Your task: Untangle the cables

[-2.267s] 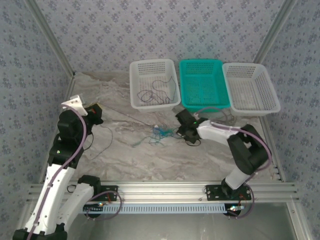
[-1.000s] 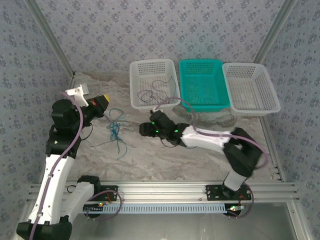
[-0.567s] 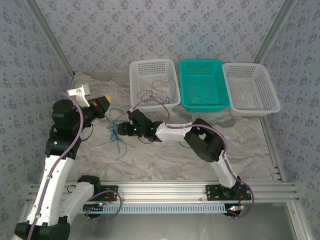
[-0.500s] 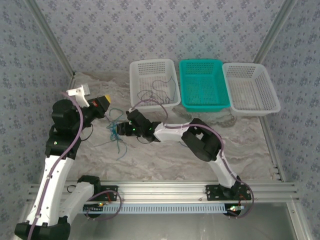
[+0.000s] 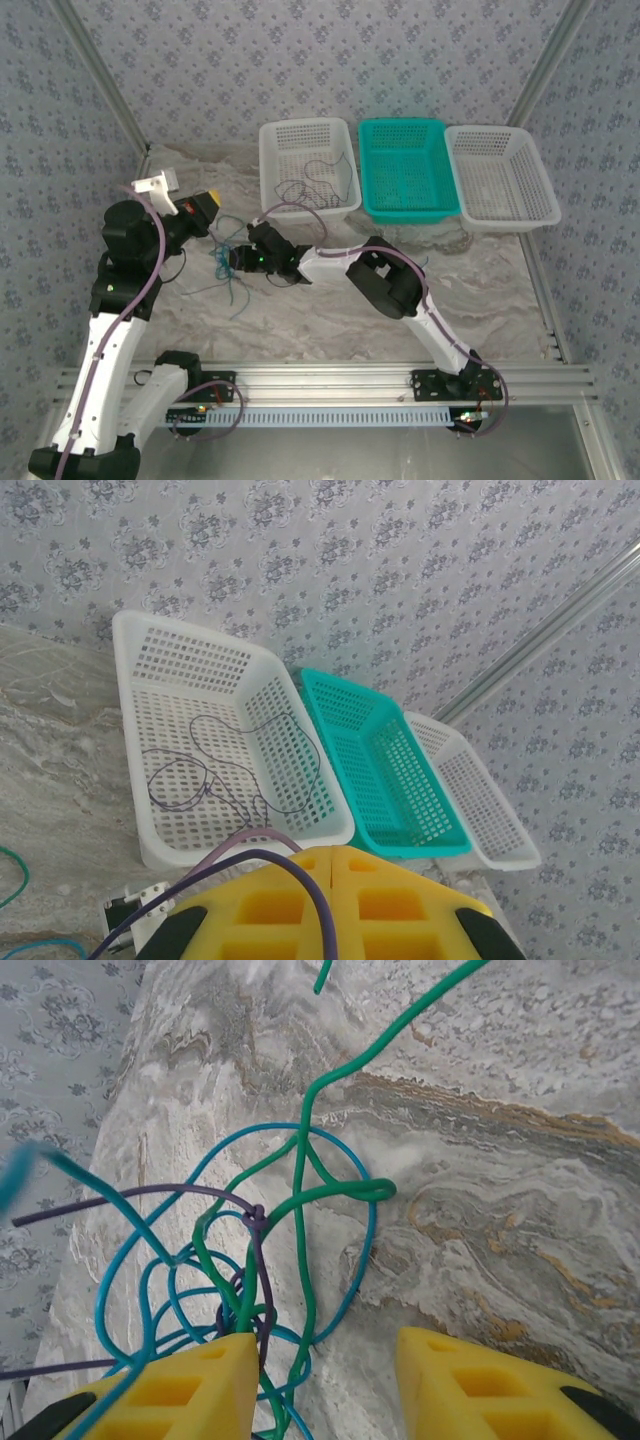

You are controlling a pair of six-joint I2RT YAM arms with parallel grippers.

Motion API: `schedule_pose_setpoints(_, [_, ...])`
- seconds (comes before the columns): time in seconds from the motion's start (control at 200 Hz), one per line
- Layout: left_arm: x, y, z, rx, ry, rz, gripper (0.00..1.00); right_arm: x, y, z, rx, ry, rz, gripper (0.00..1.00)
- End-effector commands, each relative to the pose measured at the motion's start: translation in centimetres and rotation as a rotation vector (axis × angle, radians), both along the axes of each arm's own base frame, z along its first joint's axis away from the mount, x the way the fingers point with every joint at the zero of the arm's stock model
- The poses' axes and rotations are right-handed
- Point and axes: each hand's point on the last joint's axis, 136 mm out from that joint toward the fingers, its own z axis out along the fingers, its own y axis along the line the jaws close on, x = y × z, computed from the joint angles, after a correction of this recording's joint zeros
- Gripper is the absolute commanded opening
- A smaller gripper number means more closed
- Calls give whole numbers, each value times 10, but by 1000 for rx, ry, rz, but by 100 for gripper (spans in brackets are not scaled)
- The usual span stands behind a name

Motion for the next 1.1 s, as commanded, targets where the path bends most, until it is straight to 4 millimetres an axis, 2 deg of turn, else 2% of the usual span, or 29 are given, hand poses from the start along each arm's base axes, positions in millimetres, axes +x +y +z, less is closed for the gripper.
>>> schedule_pose_setpoints(0.0, [-4, -1, 7, 5, -36, -9, 0, 2, 10, 2, 33, 6, -2, 46])
schedule_pose_setpoints(0.07, [-4, -1, 7, 5, -36, -8, 0, 0, 13, 4, 58, 12, 7, 52])
schedule_pose_setpoints(0.135, [-4, -1, 6, 6, -34, -9, 0, 0, 16, 6, 77, 23, 7, 53])
schedule_pose_setpoints(0.265, [-4, -1, 6, 7, -35, -7, 0, 2, 18, -3, 57, 40, -8, 37])
schedule_pose_setpoints(0.42, [-3, 0, 6, 10, -36, -3, 0, 4, 16, -22, -28, 28, -33, 30])
schedule_pose_setpoints(0.535, [-3, 1, 4, 16, -32, 3, 0, 4, 9, -28, -46, 36, -46, 0])
schedule_pose_setpoints(0.6, [-2, 4, 1, 27, -22, 21, 0, 4, 3, -25, -42, 44, -58, 0])
schedule_pose_setpoints(0.645, [-2, 9, -2, 40, -9, 54, 0, 2, -2, -16, -33, 35, -63, 0])
schedule_pose_setpoints(0.77, [-2, 46, -14, 127, 55, 251, 0, -9, -29, -4, -49, 31, -75, 0])
schedule_pose_setpoints(0.83, [-2, 68, -21, 180, 89, 357, 0, -15, -50, -4, -72, 35, -87, 0])
schedule_pose_setpoints(0.904, [-2, 99, -33, 231, 148, 489, 0, -19, -85, -6, -113, 36, -120, 0])
schedule_pose_setpoints(0.914, [-1, 104, -35, 235, 157, 506, 0, -17, -87, -1, -108, 28, -123, 0])
schedule_pose_setpoints(0.929, [-1, 111, -37, 240, 171, 531, 0, -22, -101, -11, -140, 40, -132, 0])
schedule_pose_setpoints(0.959, [-1, 124, -43, 244, 196, 578, 0, -22, -119, -15, -169, 44, -151, 0])
schedule_pose_setpoints(1.099, [-6, 176, -63, 192, 272, 764, 0, -23, -199, -22, -236, 80, -253, 0])
